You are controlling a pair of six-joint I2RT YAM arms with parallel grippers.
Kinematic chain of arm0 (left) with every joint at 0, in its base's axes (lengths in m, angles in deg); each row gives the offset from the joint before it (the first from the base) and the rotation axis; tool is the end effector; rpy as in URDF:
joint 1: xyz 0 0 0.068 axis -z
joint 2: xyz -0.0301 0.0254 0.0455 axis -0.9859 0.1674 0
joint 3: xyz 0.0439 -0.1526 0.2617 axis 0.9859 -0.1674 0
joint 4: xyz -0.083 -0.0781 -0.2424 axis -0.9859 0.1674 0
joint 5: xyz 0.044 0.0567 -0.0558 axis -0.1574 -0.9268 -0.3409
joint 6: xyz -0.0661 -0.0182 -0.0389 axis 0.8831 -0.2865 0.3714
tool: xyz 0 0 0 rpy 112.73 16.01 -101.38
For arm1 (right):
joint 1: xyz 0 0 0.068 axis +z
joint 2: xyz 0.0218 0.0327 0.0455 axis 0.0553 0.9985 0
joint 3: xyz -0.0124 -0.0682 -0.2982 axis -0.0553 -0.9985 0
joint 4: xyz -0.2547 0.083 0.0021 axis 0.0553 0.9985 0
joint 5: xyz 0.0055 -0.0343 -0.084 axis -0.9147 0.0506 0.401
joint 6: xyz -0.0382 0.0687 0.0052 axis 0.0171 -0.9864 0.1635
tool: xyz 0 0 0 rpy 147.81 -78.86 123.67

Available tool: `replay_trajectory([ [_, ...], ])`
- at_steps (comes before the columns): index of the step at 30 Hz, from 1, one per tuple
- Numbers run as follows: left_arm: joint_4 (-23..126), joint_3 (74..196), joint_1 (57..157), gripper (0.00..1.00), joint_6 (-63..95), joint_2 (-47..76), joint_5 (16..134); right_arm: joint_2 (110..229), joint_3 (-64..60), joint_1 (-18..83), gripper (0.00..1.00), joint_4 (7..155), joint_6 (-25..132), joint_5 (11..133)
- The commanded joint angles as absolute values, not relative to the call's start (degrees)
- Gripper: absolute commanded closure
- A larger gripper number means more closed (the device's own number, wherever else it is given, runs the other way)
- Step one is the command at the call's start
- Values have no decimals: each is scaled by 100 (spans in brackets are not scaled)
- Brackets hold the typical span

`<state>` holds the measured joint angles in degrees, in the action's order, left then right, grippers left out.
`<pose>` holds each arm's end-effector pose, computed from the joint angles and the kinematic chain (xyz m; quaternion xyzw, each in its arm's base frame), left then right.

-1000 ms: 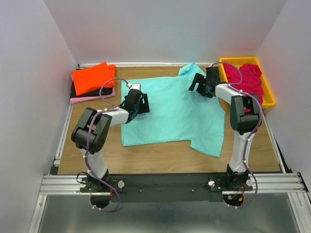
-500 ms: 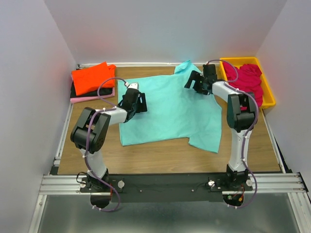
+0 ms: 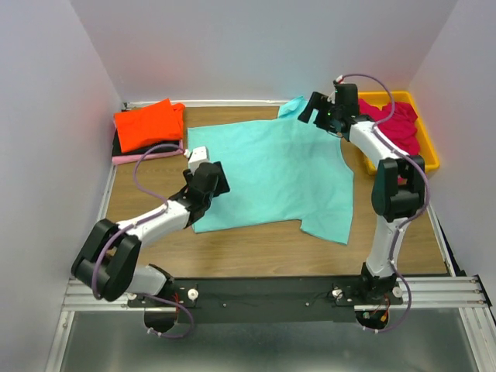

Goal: Fold and stack the t-shirts
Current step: Flatten the tshirt out, then fold the tshirt

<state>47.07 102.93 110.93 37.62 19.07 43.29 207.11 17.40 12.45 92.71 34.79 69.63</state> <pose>0.2851 -0.1372 0.2166 -0.1175 0.8590 -0.0946 0.4892 0.5230 0.0974 0.2465 0.0837 0.8847 0.2089 0.4082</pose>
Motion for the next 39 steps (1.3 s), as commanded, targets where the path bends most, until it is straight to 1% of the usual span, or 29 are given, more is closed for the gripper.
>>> replay_trajectory([
  [1, 5387, 9655, 11288, 23, 5056, 1366, 3509, 19910, 1399, 994, 0, 9313, 3542, 6724],
  [4, 5922, 9330, 11437, 23, 5803, 759, 3263, 19514, 1072, 792, 0, 9305, 3559, 6768],
  [7, 6501, 9224, 11499, 27, 6399, 92, 3254, 19251, 598, 590, 0, 9296, 3568, 6698],
  [14, 7461, 9022, 11596, 27, 7368, -683, 3570, 19065, 148, 133, 0, 9147, 3524, 6470],
  [20, 8270, 9004, 11605, 27, 7694, -570, 3755, 19030, -98, -175, 0, 8997, 3463, 6065],
  [24, 8718, 9224, 11605, 28, 7808, -447, 3746, 18977, -221, -394, 0, 8909, 3436, 5890],
  [25, 8728, 9250, 11605, 30, 7783, -386, 3763, 18977, -256, -430, 0, 8892, 3427, 5837],
  [34, 8860, 9400, 11605, 32, 7905, 247, 4238, 19100, -379, -667, 0, 8725, 3331, 5494],
  [39, 8886, 9382, 11614, 39, 8002, 187, 4344, 19100, -423, -764, 0, 8654, 3296, 5388],
])
